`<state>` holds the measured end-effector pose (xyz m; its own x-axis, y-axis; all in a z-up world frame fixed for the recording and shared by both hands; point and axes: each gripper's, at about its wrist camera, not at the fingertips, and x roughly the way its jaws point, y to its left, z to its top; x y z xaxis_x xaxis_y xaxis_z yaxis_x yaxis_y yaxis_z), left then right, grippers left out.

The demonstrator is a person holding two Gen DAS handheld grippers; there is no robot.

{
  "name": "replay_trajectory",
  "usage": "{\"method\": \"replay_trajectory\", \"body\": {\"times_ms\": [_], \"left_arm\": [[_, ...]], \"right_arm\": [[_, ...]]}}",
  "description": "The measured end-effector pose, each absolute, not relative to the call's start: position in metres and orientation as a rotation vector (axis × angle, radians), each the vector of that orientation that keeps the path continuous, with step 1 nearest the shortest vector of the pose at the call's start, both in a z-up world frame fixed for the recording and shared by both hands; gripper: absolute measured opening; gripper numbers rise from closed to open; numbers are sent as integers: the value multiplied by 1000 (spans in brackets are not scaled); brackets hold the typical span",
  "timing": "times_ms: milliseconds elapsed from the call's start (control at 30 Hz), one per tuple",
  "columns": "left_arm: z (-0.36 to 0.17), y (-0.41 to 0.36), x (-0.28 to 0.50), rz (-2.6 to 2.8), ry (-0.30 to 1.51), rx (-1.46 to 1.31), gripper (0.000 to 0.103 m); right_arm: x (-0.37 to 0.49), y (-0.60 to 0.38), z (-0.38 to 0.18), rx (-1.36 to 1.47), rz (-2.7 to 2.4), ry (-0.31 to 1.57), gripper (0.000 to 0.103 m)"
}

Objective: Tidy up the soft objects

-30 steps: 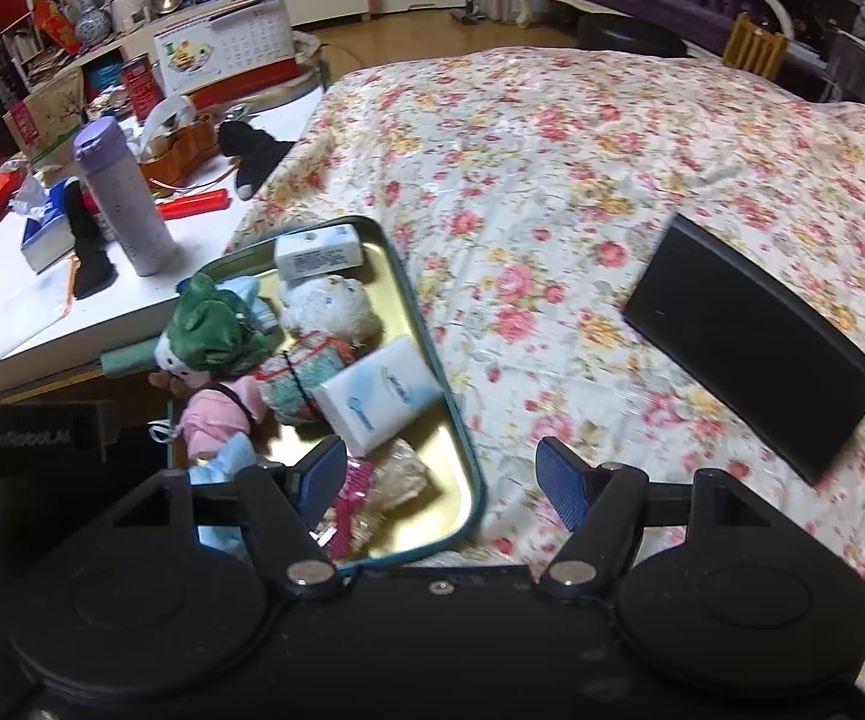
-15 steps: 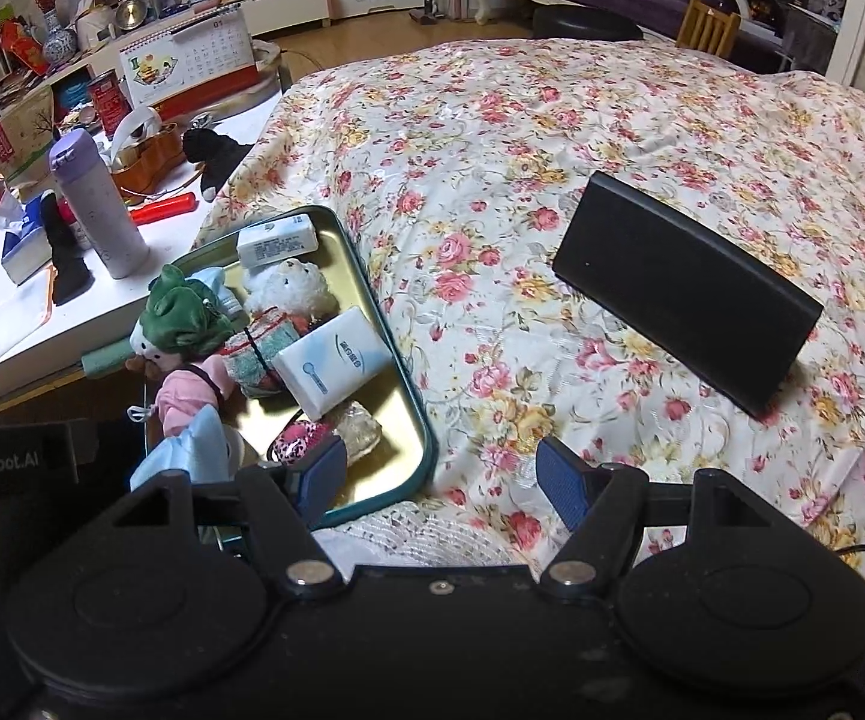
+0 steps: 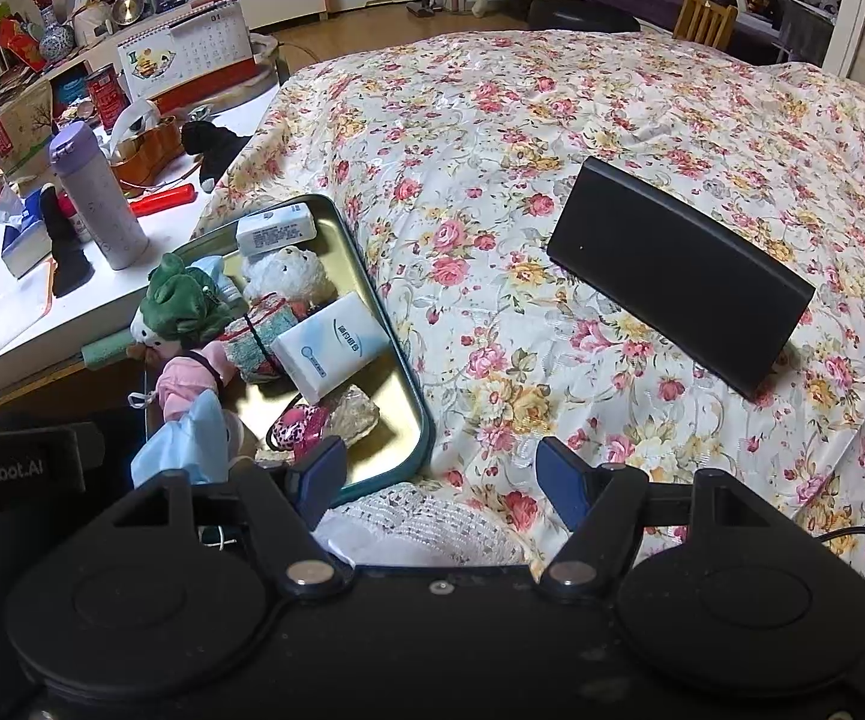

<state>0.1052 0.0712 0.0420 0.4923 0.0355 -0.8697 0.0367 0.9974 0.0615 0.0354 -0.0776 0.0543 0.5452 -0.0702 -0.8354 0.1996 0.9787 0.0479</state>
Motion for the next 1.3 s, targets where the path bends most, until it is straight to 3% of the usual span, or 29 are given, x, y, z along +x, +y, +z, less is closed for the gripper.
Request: {"method": "replay_trajectory", "body": {"times_ms": [1300], "left_arm": [[39, 67, 95, -18, 1074, 74, 80]], "right_arm": [[26, -78, 58, 115, -180, 972, 69]]}}
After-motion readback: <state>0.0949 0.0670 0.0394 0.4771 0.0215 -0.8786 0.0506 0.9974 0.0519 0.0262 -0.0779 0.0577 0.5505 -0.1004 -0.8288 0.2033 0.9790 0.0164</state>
